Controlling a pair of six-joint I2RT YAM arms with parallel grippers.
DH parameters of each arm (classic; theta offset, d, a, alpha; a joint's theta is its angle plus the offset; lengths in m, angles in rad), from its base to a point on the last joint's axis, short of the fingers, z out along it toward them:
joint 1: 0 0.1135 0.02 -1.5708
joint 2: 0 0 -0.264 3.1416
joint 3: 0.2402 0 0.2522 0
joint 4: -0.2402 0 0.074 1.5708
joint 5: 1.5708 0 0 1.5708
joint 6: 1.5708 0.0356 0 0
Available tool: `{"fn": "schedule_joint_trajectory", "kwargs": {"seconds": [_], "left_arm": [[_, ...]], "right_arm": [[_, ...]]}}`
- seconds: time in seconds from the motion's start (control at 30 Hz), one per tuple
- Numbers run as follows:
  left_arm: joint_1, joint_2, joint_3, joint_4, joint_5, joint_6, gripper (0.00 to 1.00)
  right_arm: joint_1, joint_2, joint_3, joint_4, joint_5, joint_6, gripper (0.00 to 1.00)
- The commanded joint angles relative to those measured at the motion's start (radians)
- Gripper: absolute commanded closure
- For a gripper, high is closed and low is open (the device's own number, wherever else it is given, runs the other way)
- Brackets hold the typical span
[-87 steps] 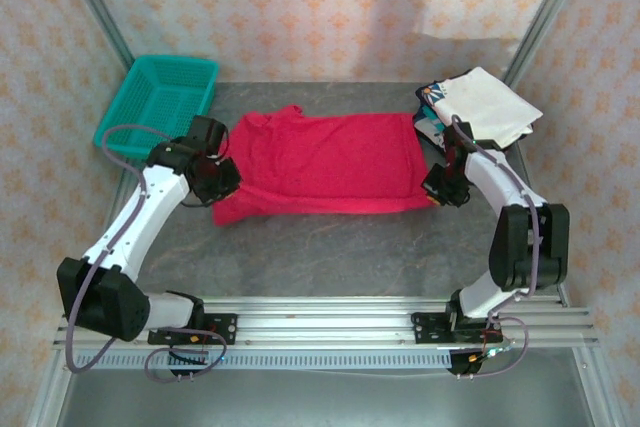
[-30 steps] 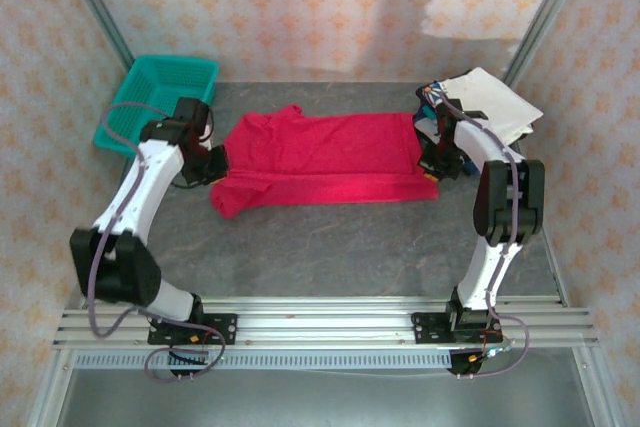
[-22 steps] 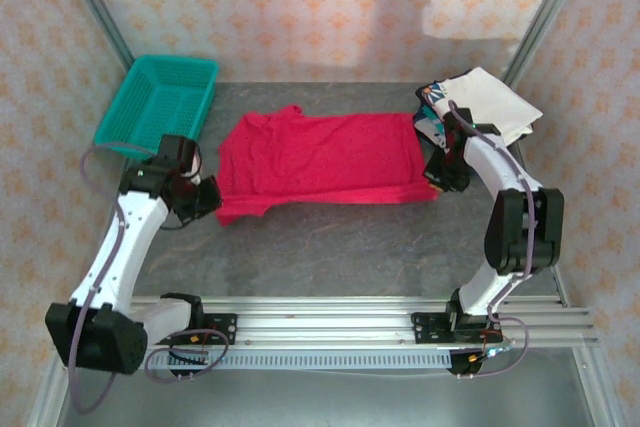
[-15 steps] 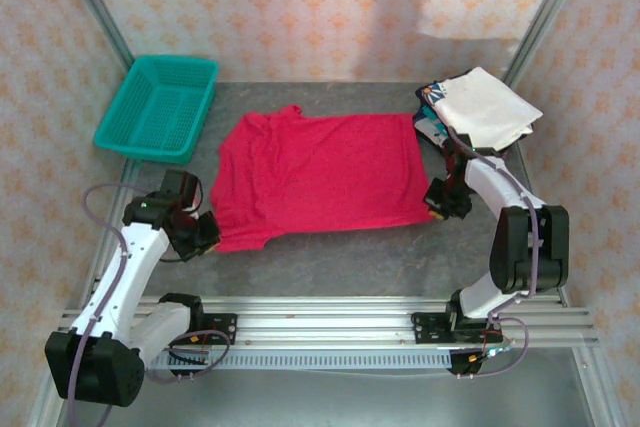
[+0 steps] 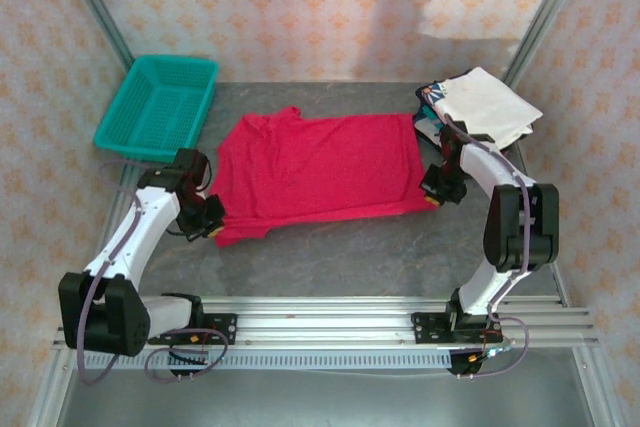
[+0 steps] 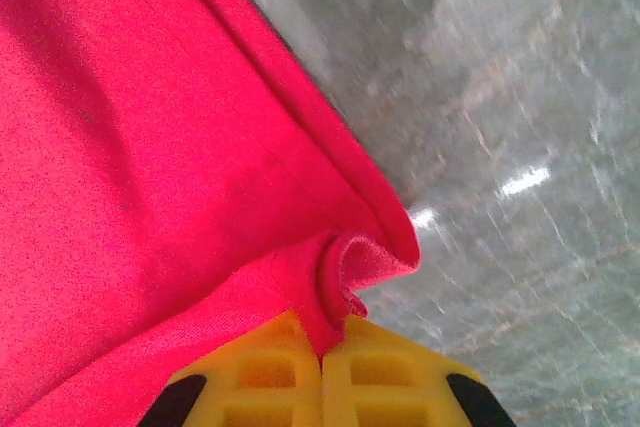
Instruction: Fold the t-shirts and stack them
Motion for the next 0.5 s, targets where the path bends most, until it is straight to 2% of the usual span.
{"fn": "schedule_joint_trajectory", "kwargs": {"seconds": [0.0, 0.47], "left_arm": [[-0.004, 0.043, 0.050, 0.016, -0.068, 0.040, 1.00], [-0.003, 0.281, 0.277, 0.004, -0.130, 0.158, 1.00]], "right_arm": [[-0.008, 0.043, 0.061, -0.012, 0.019, -0.014, 0.98], [-0.008, 0.148, 0.148, -0.018, 0.040, -0.029, 0.98]]}}
